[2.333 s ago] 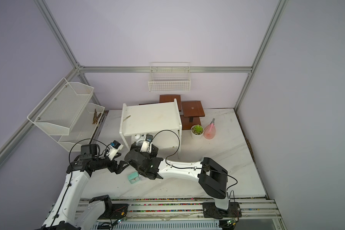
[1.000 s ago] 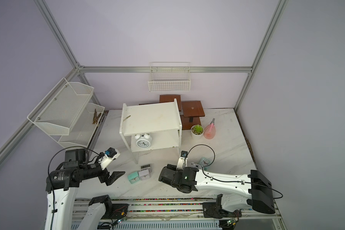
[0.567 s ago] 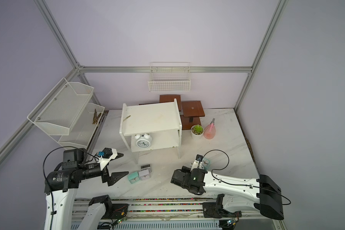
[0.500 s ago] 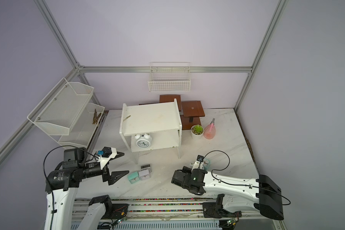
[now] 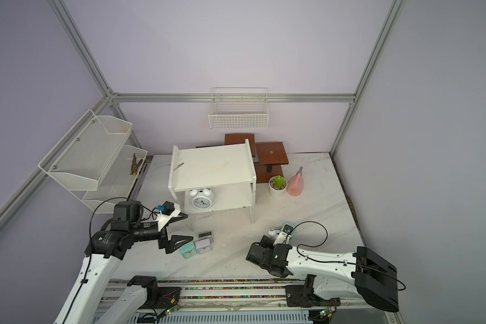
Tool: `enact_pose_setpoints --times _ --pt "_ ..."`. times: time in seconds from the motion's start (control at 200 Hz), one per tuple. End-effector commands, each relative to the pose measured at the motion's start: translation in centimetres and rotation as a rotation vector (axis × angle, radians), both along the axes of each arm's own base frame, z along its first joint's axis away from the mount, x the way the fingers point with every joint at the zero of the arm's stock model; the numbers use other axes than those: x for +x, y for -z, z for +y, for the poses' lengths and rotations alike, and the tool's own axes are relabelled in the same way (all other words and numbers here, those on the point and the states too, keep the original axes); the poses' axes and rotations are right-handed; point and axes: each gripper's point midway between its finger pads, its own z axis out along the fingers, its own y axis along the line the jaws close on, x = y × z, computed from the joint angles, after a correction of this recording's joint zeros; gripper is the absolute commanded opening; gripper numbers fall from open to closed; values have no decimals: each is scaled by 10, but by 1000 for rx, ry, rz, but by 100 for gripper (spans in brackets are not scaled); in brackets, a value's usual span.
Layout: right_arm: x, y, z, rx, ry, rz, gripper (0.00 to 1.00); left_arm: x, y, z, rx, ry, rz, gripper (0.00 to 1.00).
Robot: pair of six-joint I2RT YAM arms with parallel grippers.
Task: Place the alarm clocks on the shelf by style
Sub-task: Pick up the alarm from the center of the board.
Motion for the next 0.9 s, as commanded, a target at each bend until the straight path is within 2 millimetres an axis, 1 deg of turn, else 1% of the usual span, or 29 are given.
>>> enact_pose_setpoints --times 0.0,0.15,0.315,0.585,0.75,0.895 --pt "11 -2 5 60 22 -81 100 9 -2 -3 19 -22 -39 100" --pt "16 -2 4 53 20 -122 100 8 5 -8 42 -15 -42 100" --pt "21 -2 4 30 16 -146 100 10 12 -8 67 -25 -36 100" --pt "24 2 -2 -1 11 -161 100 11 17 -8 84 -33 -32 100" --pt "25 5 0 -16 -12 -158 96 11 17 -7 85 -35 -33 100" --pt "26 4 1 -30 -29 -162 91 12 18 -6 91 -43 -35 100"
